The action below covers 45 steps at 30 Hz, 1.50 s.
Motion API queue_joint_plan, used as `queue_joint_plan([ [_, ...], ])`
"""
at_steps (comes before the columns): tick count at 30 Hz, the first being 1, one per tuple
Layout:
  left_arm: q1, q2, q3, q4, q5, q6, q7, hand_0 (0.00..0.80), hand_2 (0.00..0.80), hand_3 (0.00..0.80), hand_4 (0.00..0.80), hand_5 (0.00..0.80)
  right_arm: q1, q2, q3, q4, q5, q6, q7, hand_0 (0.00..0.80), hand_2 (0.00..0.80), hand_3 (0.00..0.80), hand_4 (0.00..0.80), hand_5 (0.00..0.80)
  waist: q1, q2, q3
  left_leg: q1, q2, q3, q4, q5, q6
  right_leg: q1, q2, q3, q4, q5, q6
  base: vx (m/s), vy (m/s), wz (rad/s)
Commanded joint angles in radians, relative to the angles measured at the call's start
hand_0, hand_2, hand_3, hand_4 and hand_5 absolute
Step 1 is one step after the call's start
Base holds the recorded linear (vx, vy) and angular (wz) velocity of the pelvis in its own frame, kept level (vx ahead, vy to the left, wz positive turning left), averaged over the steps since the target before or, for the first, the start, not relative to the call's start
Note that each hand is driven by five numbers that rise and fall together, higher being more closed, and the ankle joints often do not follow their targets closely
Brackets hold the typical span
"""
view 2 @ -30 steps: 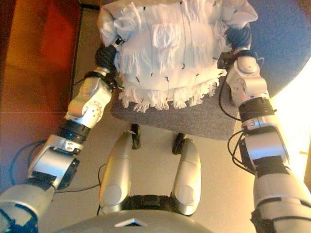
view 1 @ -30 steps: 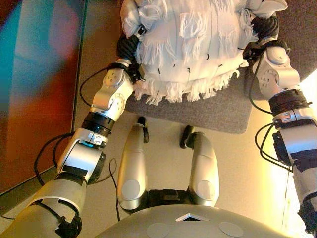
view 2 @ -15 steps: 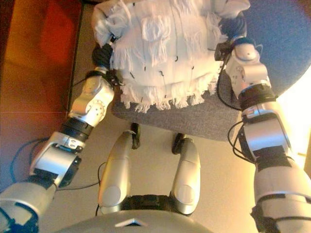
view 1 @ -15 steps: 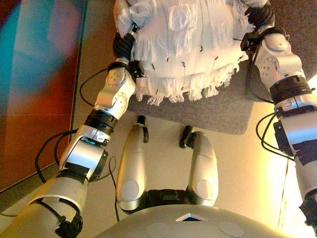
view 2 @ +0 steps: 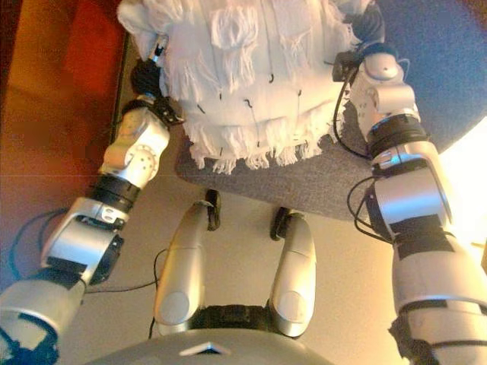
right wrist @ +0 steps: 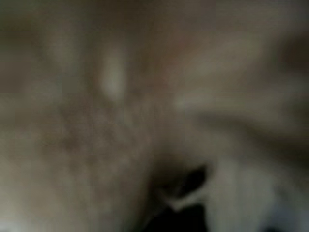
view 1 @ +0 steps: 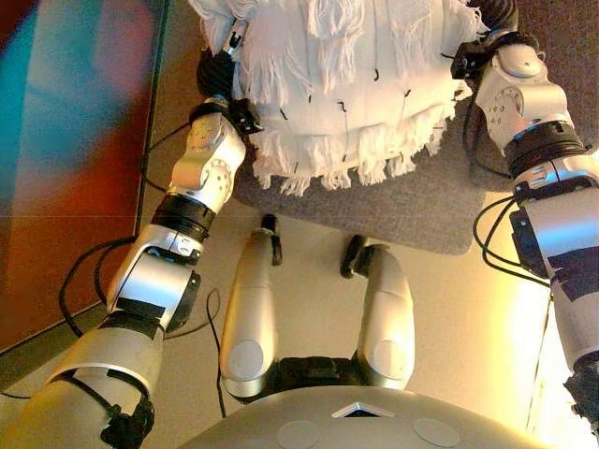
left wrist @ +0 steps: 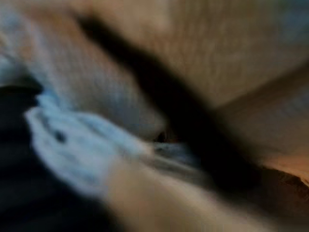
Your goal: Pick up the cushion and take it to the sofa
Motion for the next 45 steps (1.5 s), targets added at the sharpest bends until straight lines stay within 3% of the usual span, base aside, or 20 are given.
queue_joint_plan([
  [1, -0.068, -0.01, -0.006, -0.021, -0.009, -0.033, -0.03, 0.0, 0.0, 0.0, 0.0, 0.0, -0.043, 0.031, 0.041, -0.031, 0.033, -0.047, -0.021, 0.0, 0.0, 0.0, 0.0, 0.0, 0.042, 0.015, -0.018, 0.061, 0.06, -0.004, -0.035, -0.107, -0.083, 0.0, 0.002, 0.041, -0.075, 0.077, 0.064, 0.0, 0.0, 0.0],
  [8, -0.051, 0.02, 0.008, -0.038, -0.006, -0.078, -0.017, 0.0, 0.0, 0.0, 0.0, 0.0, -0.042, 0.018, 0.057, -0.069, 0.003, -0.059, -0.062, 0.0, 0.0, 0.0, 0.0, 0.0, 0.042, 0.006, -0.045, 0.164, 0.055, 0.0, -0.129, -0.076, -0.083, 0.087, 0.006, 0.033, -0.165, 0.109, 0.078, 0.038, -0.007, -0.04],
  [10, -0.057, 0.038, 0.016, -0.044, -0.006, -0.072, -0.011, 0.0, 0.0, 0.0, 0.0, 0.0, -0.035, 0.018, 0.05, -0.075, 0.007, -0.071, -0.073, 0.0, 0.0, 0.0, 0.0, 0.0, 0.042, 0.002, -0.066, 0.213, 0.052, 0.0, -0.185, -0.056, -0.083, 0.132, 0.007, 0.029, -0.219, 0.123, 0.085, 0.039, -0.023, -0.08],
  [11, -0.061, 0.05, 0.02, -0.05, -0.007, -0.065, -0.011, 0.0, 0.0, 0.0, 0.0, 0.0, -0.033, 0.016, 0.046, -0.079, 0.005, -0.074, -0.077, 0.0, 0.0, 0.0, 0.0, 0.0, 0.041, -0.002, -0.076, 0.225, 0.048, 0.006, -0.222, -0.014, -0.078, 0.147, 0.004, 0.02, -0.262, 0.156, 0.078, 0.006, -0.036, -0.11],
  [19, -0.068, 0.135, 0.042, -0.025, -0.021, 0.001, -0.017, 0.0, 0.0, 0.0, 0.0, 0.0, -0.025, -0.05, 0.073, -0.118, -0.017, -0.037, -0.047, 0.0, 0.0, 0.0, 0.0, 0.0, 0.039, -0.021, -0.188, 0.427, 0.035, 0.028, -0.428, 0.058, -0.082, 0.36, 0.006, -0.028, -0.486, 0.204, 0.095, 0.118, -0.014, -0.06],
  [25, 0.037, 0.154, 0.081, -0.049, 0.005, 0.028, -0.06, 0.0, 0.0, 0.0, 0.0, 0.0, 0.07, -0.099, 0.041, -0.209, 0.023, -0.012, -0.024, 0.0, 0.0, 0.0, 0.0, 0.0, 0.026, -0.003, -0.317, 0.622, 0.027, 0.059, -0.623, 0.12, -0.099, 0.575, 0.051, -0.064, -0.685, 0.227, 0.081, 0.259, 0.031, 0.02],
  [30, 0.132, 0.151, 0.126, -0.07, 0.027, 0.069, -0.055, 0.0, 0.0, 0.0, 0.0, 0.0, 0.205, -0.101, -0.036, -0.266, 0.065, -0.003, -0.033, 0.0, 0.0, 0.0, 0.0, 0.0, 0.012, -0.001, -0.407, 0.72, 0.027, 0.091, -0.699, 0.133, -0.102, 0.664, 0.075, -0.071, -0.748, 0.232, 0.073, 0.22, -0.01, 0.11],
  [39, 0.277, 0.131, 0.178, -0.112, 0.02, 0.071, -0.123, 0.0, 0.0, 0.0, 0.0, 0.0, 0.376, -0.047, -0.055, -0.35, 0.007, 0.039, -0.007, 0.0, 0.0, 0.0, 0.0, 0.0, 0.005, 0.002, -0.448, 0.802, 0.025, 0.109, -0.714, 0.109, -0.09, 0.747, 0.087, -0.063, -0.781, 0.224, 0.061, 0.112, -0.013, -0.07],
  [45, 0.365, 0.107, 0.21, -0.198, 0.02, 0.044, -0.161, 0.0, 0.0, 0.0, 0.0, 0.0, 0.468, -0.006, -0.098, -0.45, -0.012, -0.014, -0.044, 0.0, 0.0, 0.0, 0.0, 0.0, 0.004, 0.005, -0.457, 0.831, 0.024, 0.115, -0.736, 0.105, -0.084, 0.777, 0.092, -0.069, -0.804, 0.224, 0.057, 0.022, -0.008, -0.01],
])
